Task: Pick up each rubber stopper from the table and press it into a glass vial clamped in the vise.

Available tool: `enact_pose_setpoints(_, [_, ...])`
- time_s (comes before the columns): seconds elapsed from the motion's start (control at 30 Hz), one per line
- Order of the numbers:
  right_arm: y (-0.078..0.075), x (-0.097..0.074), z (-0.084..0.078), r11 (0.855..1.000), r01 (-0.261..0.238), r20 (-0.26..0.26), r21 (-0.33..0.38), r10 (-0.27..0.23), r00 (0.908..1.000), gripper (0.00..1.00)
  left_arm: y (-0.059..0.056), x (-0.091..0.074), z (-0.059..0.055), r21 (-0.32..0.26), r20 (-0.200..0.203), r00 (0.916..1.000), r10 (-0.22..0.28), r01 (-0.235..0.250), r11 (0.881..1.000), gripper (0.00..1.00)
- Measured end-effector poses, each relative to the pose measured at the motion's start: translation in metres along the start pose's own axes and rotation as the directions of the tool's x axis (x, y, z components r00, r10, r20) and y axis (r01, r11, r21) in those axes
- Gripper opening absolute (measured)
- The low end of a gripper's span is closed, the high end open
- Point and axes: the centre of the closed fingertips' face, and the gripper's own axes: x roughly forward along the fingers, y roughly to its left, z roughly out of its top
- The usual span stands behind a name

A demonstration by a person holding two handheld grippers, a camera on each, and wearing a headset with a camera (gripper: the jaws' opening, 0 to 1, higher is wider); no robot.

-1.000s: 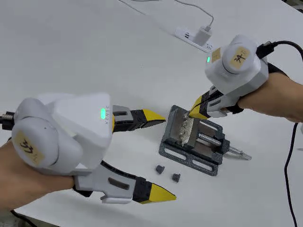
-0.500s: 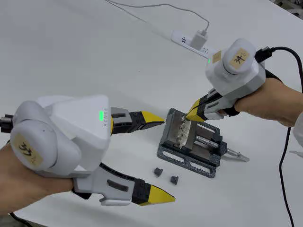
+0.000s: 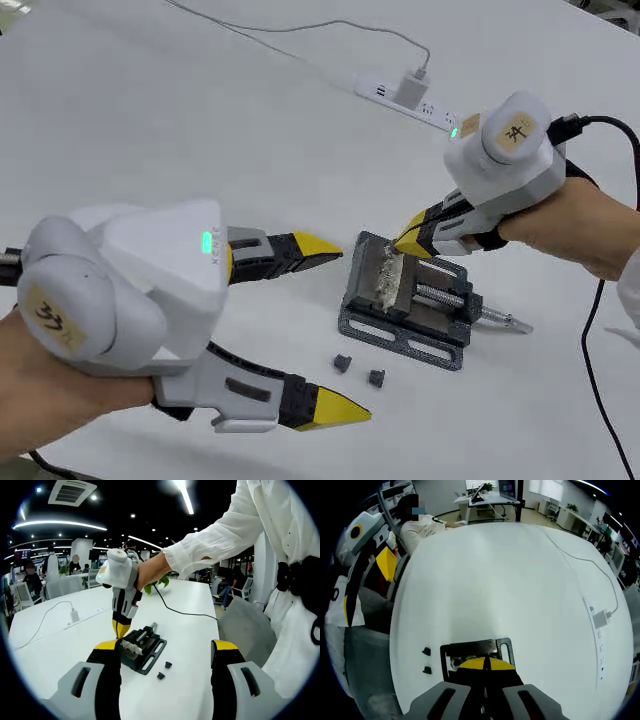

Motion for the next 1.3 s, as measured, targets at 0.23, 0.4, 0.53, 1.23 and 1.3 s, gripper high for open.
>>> enact_pose_setpoints(0.23, [-0.001,0.0,-0.001,1.0,0.0,0.037,0.015,0.0,0.9993,0.0,-0.002,-0.001,0.0,0.006,-0.011,0.9999,0.002,-0.002,1.0,0.72])
enact_pose_setpoints(0.4, [-0.002,-0.003,-0.002,1.0,0.014,0.052,0.022,-0.015,0.9985,0.03,-0.002,-0.004,-0.001,0.009,-0.019,0.9998,0.007,-0.007,1.0,0.72])
enact_pose_setpoints(0.53, [0.001,-0.009,-0.001,0.999,0.025,0.066,0.021,-0.027,0.9975,0.06,-0.002,-0.006,-0.002,0.01,-0.026,0.9996,0.011,-0.011,1.0,0.72])
enact_pose_setpoints(1.23, [0.029,-0.048,-0.024,0.992,0.103,0.183,0.073,-0.115,0.9763,0.28,-0.001,-0.014,-0.012,0.033,-0.088,0.996,0.01,-0.007,0.999,0.79])
enact_pose_setpoints(1.3, [0.034,-0.053,-0.026,0.991,0.107,0.2,0.084,-0.122,0.9721,0.31,0.0,-0.015,-0.013,0.036,-0.097,0.9952,0.012,-0.008,0.999,0.81])
